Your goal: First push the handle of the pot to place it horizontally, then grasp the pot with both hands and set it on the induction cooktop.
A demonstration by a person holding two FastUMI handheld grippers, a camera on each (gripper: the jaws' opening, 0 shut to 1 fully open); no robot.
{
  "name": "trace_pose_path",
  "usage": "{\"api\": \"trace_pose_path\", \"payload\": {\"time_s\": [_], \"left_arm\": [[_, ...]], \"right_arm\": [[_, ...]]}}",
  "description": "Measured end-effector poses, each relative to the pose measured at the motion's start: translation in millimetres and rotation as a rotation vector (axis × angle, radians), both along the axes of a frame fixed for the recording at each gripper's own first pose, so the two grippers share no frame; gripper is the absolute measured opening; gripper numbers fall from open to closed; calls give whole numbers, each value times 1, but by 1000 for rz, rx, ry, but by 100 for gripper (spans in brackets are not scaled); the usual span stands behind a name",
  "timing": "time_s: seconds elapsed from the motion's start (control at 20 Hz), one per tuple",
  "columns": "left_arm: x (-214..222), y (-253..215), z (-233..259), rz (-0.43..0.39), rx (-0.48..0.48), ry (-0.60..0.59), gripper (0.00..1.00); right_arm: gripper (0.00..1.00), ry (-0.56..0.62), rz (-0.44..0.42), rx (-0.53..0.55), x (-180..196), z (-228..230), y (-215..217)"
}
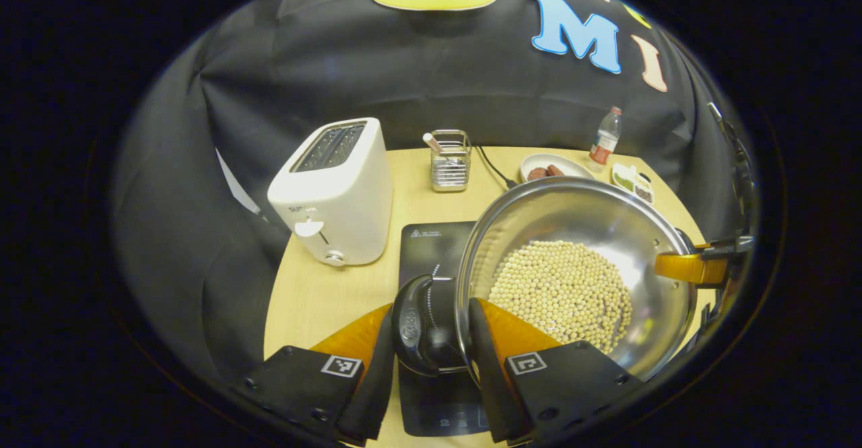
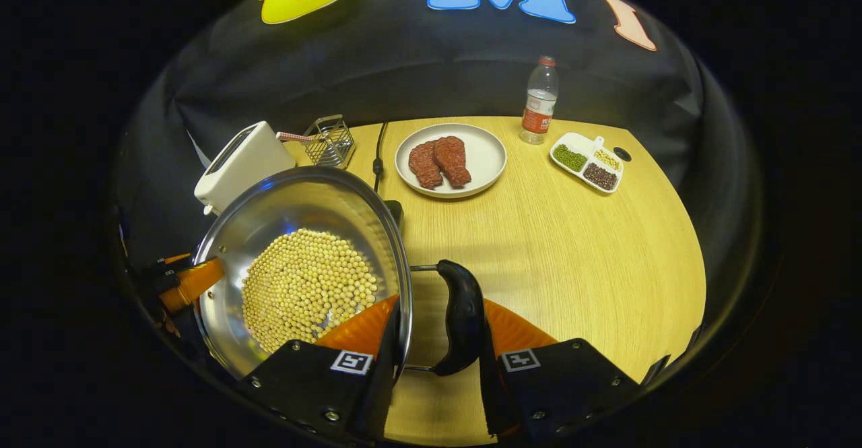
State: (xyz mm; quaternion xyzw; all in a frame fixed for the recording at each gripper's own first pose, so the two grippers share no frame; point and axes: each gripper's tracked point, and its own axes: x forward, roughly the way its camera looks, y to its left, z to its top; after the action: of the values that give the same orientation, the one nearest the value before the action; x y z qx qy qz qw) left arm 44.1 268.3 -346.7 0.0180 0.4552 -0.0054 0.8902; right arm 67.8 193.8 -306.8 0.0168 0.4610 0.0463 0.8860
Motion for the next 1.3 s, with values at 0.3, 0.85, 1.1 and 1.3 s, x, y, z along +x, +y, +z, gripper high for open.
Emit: {"api": "trace_pose_path", "payload": {"time_s": [0.3,0.85,1.1,1.3], "left_arm": [[25,1,-23,-11,16,-5,64],[42,7,-56,-30,2,11,64],[44,10,-63,-33,-6,14,64],[43,13,-65,-30,-13,7,64]], "right_arm": [[55,11,-17,23,8,-5,20],[55,30,-45,44,17,-23,37],[55,36,-58,54,16,-29,42],[55,38,-64,49,17,-33,45]]}}
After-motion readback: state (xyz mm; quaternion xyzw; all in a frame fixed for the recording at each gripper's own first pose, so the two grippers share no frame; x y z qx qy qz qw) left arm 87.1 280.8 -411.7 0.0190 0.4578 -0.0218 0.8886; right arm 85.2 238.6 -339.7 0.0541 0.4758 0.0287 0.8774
